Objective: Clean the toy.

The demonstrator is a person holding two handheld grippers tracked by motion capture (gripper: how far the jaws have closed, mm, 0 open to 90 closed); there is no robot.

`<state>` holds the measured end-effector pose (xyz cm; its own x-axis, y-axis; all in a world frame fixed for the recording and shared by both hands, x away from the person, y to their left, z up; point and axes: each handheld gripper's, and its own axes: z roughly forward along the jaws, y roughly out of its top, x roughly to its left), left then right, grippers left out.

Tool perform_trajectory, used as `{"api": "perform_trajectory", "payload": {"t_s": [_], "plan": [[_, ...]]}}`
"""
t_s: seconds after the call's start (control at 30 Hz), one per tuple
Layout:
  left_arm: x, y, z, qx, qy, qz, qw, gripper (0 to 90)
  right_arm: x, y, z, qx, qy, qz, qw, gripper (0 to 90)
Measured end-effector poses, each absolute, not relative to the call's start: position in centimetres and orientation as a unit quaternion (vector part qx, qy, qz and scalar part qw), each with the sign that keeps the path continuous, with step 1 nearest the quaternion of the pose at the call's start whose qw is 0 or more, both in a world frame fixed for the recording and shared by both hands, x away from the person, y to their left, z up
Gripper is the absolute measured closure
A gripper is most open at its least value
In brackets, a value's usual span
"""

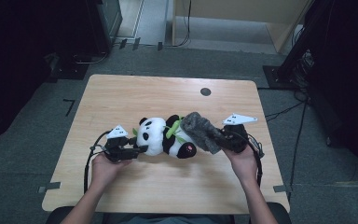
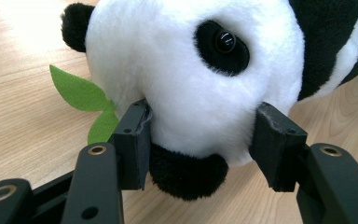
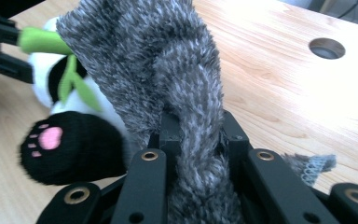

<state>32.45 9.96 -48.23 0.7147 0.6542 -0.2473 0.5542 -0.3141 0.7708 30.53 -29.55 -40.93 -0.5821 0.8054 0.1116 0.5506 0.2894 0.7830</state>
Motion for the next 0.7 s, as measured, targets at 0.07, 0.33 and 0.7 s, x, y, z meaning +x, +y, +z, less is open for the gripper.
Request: {"api": "perform_trajectory", "payload": {"t_s": [0.07,0.33,0.7], "plan": [[32.4,10.0,-48.2,0.809,0.373,0.056,0.451,43.8,30.9,-30.0,-41.1,0.436,0.782,0.418,0.153,76.5],[32.4,9.9,-48.2,0.808,0.374,0.056,0.451,43.7,32.4,-32.4,-42.1,0.461,0.765,0.421,0.156,76.0],[32.4,9.9,-48.3,0.809,0.372,0.060,0.451,43.7,34.7,-36.1,-44.2,0.512,0.741,0.397,0.175,76.0]]}}
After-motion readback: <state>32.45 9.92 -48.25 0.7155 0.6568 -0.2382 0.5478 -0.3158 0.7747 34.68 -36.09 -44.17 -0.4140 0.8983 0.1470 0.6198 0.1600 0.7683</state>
